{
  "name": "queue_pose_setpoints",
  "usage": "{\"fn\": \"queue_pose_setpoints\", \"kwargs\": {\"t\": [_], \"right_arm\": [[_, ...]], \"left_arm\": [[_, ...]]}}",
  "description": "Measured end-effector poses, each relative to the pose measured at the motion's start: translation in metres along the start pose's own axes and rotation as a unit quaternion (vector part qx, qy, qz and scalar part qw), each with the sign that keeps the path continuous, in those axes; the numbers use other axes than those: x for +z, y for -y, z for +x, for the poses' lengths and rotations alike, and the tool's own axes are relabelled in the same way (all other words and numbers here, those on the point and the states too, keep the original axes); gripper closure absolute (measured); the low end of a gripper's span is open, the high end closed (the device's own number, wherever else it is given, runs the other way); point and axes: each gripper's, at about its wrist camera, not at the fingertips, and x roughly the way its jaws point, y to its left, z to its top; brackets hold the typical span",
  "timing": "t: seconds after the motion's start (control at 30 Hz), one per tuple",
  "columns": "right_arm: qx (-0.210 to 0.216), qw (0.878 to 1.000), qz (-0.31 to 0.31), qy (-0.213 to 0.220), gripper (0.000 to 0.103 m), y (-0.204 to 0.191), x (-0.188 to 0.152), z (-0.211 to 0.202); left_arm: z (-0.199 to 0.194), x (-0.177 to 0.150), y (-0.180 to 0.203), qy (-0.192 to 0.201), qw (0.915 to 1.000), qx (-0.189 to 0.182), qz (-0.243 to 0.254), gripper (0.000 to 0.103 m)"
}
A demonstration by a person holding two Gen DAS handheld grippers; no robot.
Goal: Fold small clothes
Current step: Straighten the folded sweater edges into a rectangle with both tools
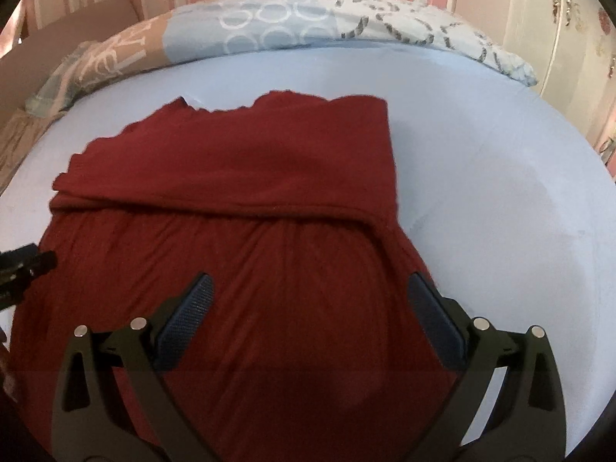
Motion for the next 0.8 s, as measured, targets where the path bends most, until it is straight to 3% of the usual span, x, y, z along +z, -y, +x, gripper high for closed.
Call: {"fn": "queue_pose_setpoints", "kwargs": {"t": [0.2,0.53,0.63,0.8], "right_arm": [[-0.001,1.0,0.002,0.017,0.003,-0.004,-0.019,-0.038],[-0.011,0.999,0.002,0.033,0.004,-0.012,-0.071,-0.099],[-0.014,0.999,0.004,0.044,0.003,-0.011,-0.09,-0.117],[-0.021,0.998,0.0,0.055,0.003,-0.01,-0.117,-0.138]], "left_arm": [[-0.043,-0.019,0.003,0.01,0.9999,-0.009,-0.01,0.029],[-0.116,-0.063,0.016,0.036,0.9992,0.019,-0.005,0.028],[-0.13,-0.08,0.018,0.044,0.9983,0.038,-0.002,0.008],[-0.147,-0.107,0.023,0.06,0.9963,0.06,0.018,0.007]]}}
